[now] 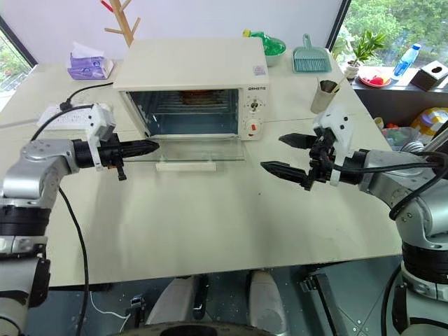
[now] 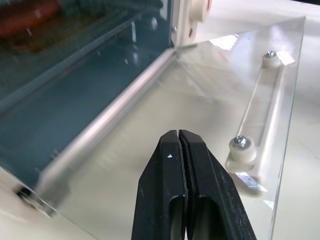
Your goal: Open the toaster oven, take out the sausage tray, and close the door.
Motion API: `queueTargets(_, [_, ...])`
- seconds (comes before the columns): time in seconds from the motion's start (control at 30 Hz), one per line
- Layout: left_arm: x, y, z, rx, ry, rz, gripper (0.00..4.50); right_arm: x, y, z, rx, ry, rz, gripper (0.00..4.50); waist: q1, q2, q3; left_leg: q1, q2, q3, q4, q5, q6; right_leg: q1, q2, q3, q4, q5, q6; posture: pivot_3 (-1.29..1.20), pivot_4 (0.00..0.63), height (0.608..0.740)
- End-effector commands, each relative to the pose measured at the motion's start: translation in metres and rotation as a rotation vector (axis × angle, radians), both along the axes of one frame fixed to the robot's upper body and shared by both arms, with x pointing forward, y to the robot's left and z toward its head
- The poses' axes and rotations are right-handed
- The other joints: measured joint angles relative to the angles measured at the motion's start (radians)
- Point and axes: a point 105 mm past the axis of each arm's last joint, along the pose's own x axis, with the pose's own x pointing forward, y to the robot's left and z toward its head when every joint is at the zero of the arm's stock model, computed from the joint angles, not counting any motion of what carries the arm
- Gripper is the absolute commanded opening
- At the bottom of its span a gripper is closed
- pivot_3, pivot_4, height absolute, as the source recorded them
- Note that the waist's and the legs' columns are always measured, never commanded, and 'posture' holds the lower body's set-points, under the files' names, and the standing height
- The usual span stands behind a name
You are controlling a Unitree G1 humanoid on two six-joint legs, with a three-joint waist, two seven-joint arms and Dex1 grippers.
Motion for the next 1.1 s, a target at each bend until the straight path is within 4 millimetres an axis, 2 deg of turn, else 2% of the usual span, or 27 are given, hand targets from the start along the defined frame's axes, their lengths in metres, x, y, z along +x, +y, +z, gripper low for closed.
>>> queueTargets(0.03, [-0.005,-0.010,0.002,-0.039,-0.020,-0.006,0.03,0.001,-0.004,0.016,0.008,-0.057,-0.012,4.50,0.004,0.000,0.000,0.000,0.000,0.000,0.000,0.000,0.000,0.000,0.000,0.000,0.000,0.000,0.000,0.00,0.150,0.740])
queueTargets(0.27, [-0.003,-0.011,-0.024,-0.028,0.010,0.046,0.03,0.004,0.001,0.017,0.017,-0.072,-0.011,4.50,0.017,0.000,0.000,0.000,0.000,0.000,0.000,0.000,0.000,0.000,0.000,0.000,-0.001,0.000,0.000,0.00,0.150,0.740])
queueTargets(0.63, [0.003,-0.004,-0.043,0.089,-0.009,0.070,0.03,0.006,0.004,0.017,0.029,-0.083,-0.017,4.50,0.015,0.000,0.000,0.000,0.000,0.001,0.000,0.000,0.000,0.000,0.000,0.000,-0.001,0.000,0.000,0.00,0.150,0.740])
queueTargets(0.77, [0.005,0.001,-0.033,0.082,-0.028,0.080,0.03,0.007,0.005,0.017,0.032,-0.086,-0.018,4.50,0.015,0.000,0.000,0.000,0.000,0.001,0.000,0.000,0.000,0.000,0.000,0.000,-0.001,0.000,0.000,0.00,0.150,0.740])
queueTargets(0.9, [0.001,0.009,0.002,-0.030,-0.031,0.096,0.03,0.009,0.004,0.019,0.034,-0.090,-0.017,4.50,0.012,0.000,0.000,0.000,0.001,0.001,0.000,0.000,0.000,0.000,0.000,0.000,-0.001,0.000,0.000,0.00,0.150,0.740])
queueTargets(1.0, [-0.017,0.015,0.025,-0.068,-0.028,0.049,0.03,0.011,0.004,0.019,0.029,-0.092,-0.014,4.50,0.008,-0.001,0.000,0.000,0.001,0.000,0.000,0.000,0.000,0.000,0.000,0.000,-0.001,0.000,0.000,0.00,0.150,0.740])
queueTargets(1.1, [-0.027,0.032,0.041,-0.114,0.000,0.090,0.87,0.018,0.002,0.009,-0.039,-0.097,-0.032,4.50,-0.002,0.000,0.000,0.000,0.001,0.000,-0.001,0.000,0.000,0.000,0.000,0.000,-0.002,0.000,0.000,0.00,0.150,0.740])
